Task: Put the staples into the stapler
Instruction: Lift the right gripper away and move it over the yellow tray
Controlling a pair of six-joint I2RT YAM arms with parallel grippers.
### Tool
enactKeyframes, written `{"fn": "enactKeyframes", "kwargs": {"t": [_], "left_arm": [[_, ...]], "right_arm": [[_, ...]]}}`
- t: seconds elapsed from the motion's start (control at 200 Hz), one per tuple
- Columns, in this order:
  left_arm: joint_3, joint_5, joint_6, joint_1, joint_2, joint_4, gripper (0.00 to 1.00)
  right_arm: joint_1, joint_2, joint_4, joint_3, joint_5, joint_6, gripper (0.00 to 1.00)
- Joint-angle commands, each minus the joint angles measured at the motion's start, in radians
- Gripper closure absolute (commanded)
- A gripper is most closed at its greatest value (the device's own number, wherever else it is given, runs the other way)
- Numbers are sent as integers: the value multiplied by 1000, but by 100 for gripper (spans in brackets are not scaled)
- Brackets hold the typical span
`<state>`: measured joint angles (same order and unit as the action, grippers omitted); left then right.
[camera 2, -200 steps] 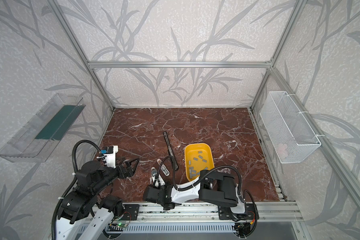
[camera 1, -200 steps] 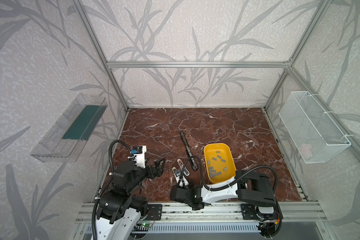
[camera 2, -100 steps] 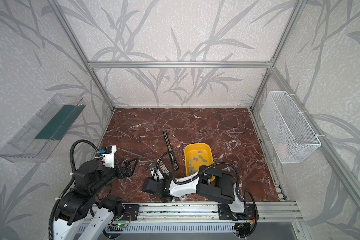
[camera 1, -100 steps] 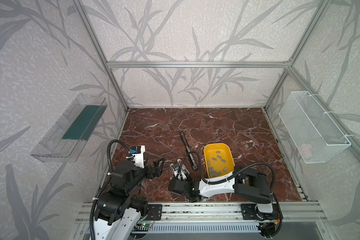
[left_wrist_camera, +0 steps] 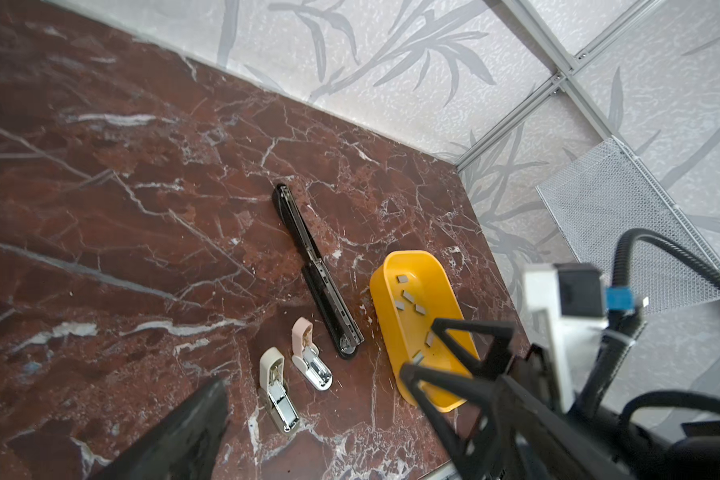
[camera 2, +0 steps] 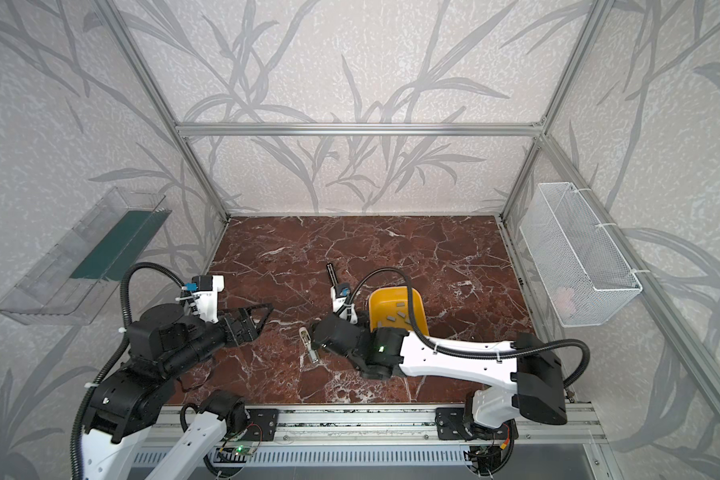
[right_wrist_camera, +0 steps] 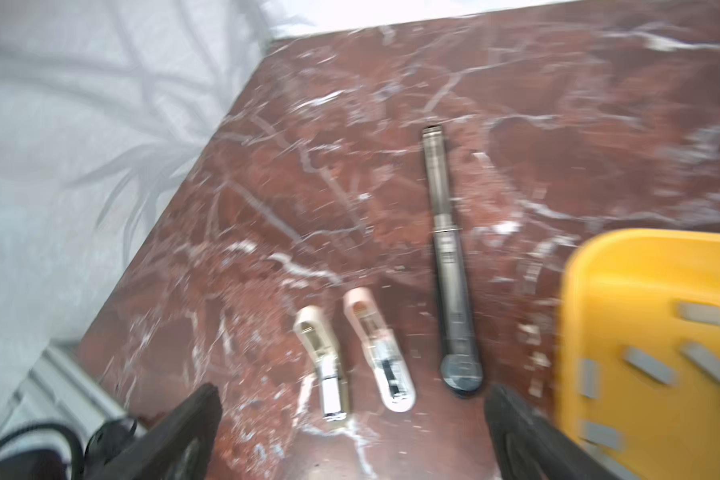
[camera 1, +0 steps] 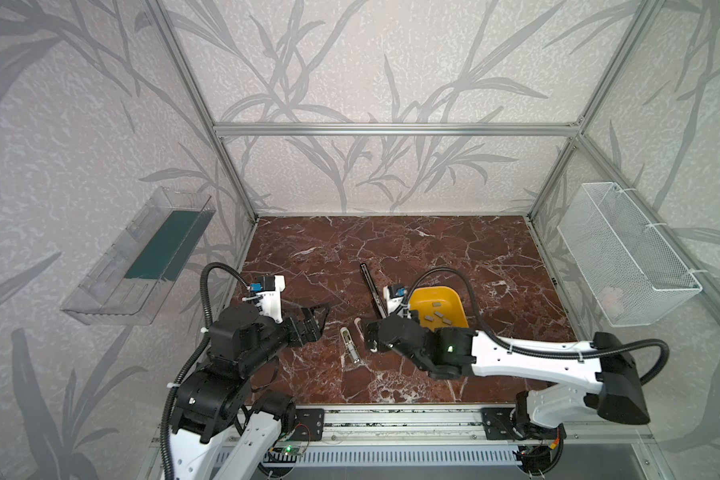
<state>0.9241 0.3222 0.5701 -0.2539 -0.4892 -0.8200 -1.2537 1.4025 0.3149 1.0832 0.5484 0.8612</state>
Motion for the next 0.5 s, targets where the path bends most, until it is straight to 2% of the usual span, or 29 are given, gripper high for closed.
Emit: {"fn": "enactKeyframes", "kwargs": {"t": [0.0,0.05,0.085,0.12,0.235,0.26,0.315,0.38,0.44,0.495], "left_arm": [[-74,-34,134,1,-29,65,1],[-141,-2,116,2,-35,199,1],[-184,15,83,3,-34,293,1],[-219,-1,42,4,-35,372,1],[-257,-264,60,4,-67,356,1],[-272,-305,67,4,-80,366,1],[-339,-348,59,4,-98,455,1],[-440,-340,-6,4,-110,589,1],[-511,-368,-48,4,-105,664,1],[-544,-416,-89,3,-89,660,1]], "right_arm": [[23,-85,201,-60,77,17,1],[23,-153,135,-116,131,-124,1],[26,-201,117,-159,164,-128,1],[50,-245,92,-201,134,-156,1],[219,-367,14,-321,-56,-169,1],[284,-381,-1,-342,-81,-164,1],[357,-390,-17,-367,-100,-163,1],[385,-369,-45,-365,-70,-204,0],[388,-333,-47,-340,-26,-215,10],[392,-295,-41,-316,-16,-210,22]]}}
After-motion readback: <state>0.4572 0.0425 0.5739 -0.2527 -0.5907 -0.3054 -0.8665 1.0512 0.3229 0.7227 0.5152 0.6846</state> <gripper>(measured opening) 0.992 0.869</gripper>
